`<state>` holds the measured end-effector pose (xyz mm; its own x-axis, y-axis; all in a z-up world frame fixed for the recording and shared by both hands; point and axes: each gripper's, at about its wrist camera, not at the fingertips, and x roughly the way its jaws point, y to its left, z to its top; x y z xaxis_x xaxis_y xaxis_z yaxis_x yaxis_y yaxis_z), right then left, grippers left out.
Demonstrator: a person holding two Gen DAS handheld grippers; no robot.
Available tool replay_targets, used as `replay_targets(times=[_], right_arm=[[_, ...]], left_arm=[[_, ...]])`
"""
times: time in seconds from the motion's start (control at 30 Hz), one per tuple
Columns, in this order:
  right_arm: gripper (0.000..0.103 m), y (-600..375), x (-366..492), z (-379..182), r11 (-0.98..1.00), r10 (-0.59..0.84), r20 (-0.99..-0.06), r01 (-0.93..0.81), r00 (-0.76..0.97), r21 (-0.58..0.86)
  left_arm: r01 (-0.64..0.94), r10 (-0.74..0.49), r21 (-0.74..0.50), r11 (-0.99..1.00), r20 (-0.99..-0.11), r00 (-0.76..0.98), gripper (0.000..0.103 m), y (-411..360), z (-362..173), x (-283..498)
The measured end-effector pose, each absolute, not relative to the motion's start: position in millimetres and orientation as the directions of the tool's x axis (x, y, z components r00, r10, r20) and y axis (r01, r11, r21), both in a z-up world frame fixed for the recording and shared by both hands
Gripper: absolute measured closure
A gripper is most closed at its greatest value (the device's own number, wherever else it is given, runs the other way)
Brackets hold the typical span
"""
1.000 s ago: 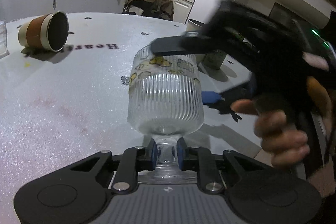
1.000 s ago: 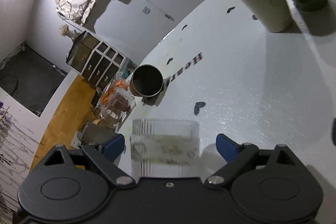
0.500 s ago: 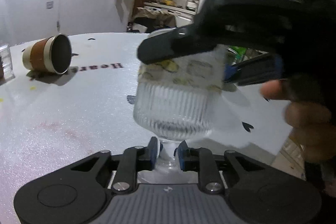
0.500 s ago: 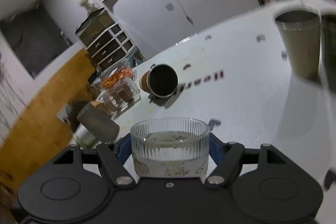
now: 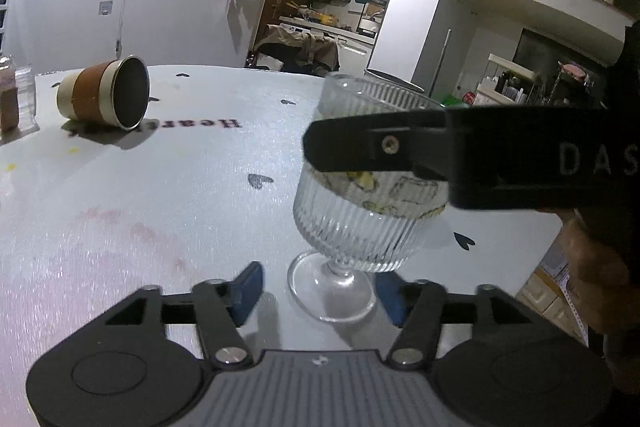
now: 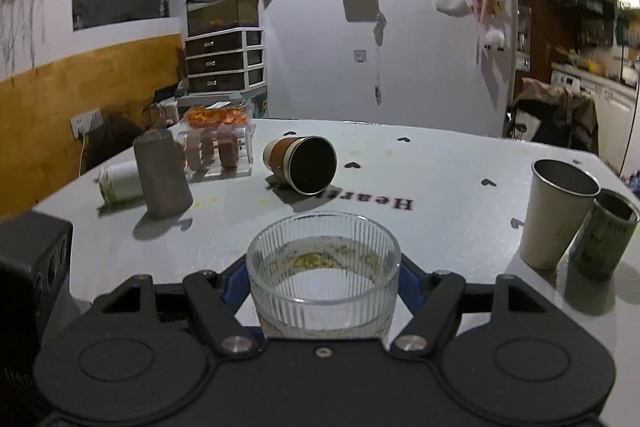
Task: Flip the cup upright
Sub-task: 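Carry the glass with the right gripper and set it upright beside the grey cup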
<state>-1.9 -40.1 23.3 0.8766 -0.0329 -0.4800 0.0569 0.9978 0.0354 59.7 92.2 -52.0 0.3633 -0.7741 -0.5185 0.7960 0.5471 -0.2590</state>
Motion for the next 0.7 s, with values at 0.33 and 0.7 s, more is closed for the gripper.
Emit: replay_targets(times=[0.33,0.7], right_arm=[[0.029,-42.3,-2.3,24.9,0.998,-0.021,-0.473,0.050,0.881,0.048],[0.029,-97.3,69.3,36.9,0.966,-0.210,-0.427,0.254,0.880,0.048]], left_arm=[[0.773,-0.775,-0.231,0.592,-0.429,0.465,0.000,119.1,-46.7,42.0],[0.724,-0.732,-0.212,0.657,-0.412,0.543,0.000,134.6,-45.4,41.3]])
